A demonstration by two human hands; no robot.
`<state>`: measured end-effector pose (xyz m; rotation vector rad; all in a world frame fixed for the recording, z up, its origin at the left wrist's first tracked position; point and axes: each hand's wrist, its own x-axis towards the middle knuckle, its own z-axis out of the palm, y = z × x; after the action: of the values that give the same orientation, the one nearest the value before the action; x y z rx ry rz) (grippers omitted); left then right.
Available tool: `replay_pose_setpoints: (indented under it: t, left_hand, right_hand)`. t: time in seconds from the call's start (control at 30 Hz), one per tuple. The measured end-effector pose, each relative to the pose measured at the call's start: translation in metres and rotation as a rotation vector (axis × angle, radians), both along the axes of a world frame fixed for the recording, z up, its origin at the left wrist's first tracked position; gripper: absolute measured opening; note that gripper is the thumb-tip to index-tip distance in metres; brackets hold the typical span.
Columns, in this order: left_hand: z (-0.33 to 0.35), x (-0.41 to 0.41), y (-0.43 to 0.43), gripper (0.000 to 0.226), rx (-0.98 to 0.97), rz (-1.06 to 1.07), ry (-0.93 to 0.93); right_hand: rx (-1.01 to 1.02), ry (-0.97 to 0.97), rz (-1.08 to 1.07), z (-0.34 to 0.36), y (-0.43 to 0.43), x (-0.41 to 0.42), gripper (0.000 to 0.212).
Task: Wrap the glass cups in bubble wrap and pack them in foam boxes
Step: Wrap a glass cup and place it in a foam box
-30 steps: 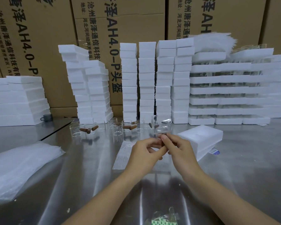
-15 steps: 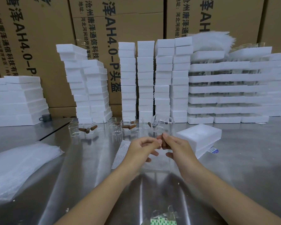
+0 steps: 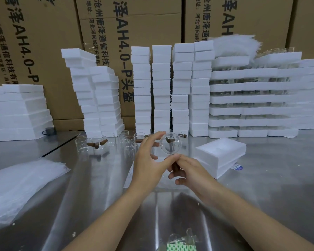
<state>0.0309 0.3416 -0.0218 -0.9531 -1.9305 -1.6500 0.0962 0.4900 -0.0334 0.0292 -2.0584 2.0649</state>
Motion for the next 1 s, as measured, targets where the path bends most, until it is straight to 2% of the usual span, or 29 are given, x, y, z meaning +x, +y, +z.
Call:
replay_pose_setpoints:
  t: [0.2,0.27,0.33,0.4,0.5,0.6,0.67,0.73,0.83,0.93,1.0]
  left_hand:
    - [-0.002,-0.002,0.0,0.072,0.009,-0.001,-0.069]
    - [-0.003,-0.003,0.003,0.07,0.006,0.015,-0.105]
    - [-0.002,-0.004,0.004,0.064,0.088,-0.033,-0.24]
    - [0.002,-0.004,0.003,0.058,0.178,-0.132,-0.433]
    - [0.007,-0.001,0.001,0.056,0.188,-0.32,-0.718]
    - [0.009,0.005,0.001,0.06,0.199,-0.569,-0.971]
    - [0.008,0.006,0.002,0.061,0.191,-0.652,-1.063]
    - [0.006,0.005,0.006,0.059,0.204,-0.631,-1.095]
    - [0.003,0.004,0.008,0.046,0.234,-0.546,-1.045]
    - [0.002,0.003,0.007,0.054,0.199,-0.506,-0.97]
    - [0.004,0.002,0.006,0.051,0.185,-0.533,-0.985]
  right_hand:
    - [0.083,0.178,-0.257,0.004,0.009,0.0,0.022]
    - [0.096,0.273,-0.274,0.006,0.013,0.002,0.015]
    - [0.134,0.337,-0.249,0.006,0.015,0.003,0.011]
    - [0.258,0.385,-0.281,0.002,0.015,0.001,0.027]
    - [0.413,0.443,-0.349,-0.005,0.015,-0.003,0.053]
    - [0.506,0.486,-0.404,-0.009,0.017,-0.004,0.061]
    - [0.532,0.501,-0.453,-0.007,0.018,-0.004,0.06]
    - [0.577,0.524,-0.5,-0.007,0.021,-0.004,0.059]
    - [0.652,0.533,-0.553,-0.008,0.023,-0.004,0.062]
    - [0.68,0.531,-0.558,-0.009,0.024,-0.004,0.064]
    - [0.67,0.526,-0.559,-0.008,0.024,-0.005,0.063]
